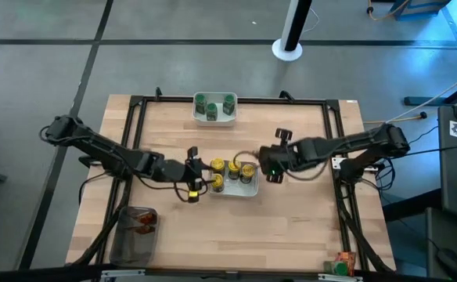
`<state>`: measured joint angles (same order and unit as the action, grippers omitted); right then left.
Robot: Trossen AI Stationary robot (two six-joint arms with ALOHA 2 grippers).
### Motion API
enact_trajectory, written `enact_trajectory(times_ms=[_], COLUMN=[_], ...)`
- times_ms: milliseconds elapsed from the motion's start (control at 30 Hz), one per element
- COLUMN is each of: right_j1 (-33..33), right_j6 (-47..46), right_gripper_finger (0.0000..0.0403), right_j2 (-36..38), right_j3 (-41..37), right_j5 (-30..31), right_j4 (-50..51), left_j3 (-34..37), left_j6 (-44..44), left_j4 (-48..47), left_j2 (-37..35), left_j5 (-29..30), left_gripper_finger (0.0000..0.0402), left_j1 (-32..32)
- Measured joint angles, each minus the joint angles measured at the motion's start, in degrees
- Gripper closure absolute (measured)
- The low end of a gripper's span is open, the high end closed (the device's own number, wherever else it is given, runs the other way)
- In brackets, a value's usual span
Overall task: Sort spices by type
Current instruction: Put the top orange seasoning pack into the black bin
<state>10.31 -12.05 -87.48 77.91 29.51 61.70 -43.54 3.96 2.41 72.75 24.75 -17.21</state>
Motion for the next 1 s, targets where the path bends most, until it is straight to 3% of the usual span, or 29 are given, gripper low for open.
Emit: enact_trajectory(times_ms=[267,533,1000], right_j1=[9.99,17.07,20.22], right_j6=[-2.91,-3.16,-2.55], right_gripper_finger=[0.0402,0.0402,0.0402], right_j2=[-0.02,-1.47,-9.95], right_j3=[4.17,4.98,4.98], right_j5=[-0.61,-3.65,-14.34], right_j4=[-4.25,-14.89,-24.68], left_j3=[-2.87,-2.87,-2.87], left_j6=[3.48,9.38,11.72], left_j4=[-1.39,-1.37,-1.90], left_j2=[0.00,1.33,2.47], left_j5=[0.11,0.13,0.15], left_gripper_finger=[0.0233,0.0233,0.0233], left_j1=[-8.79,-12.55,-13.85])
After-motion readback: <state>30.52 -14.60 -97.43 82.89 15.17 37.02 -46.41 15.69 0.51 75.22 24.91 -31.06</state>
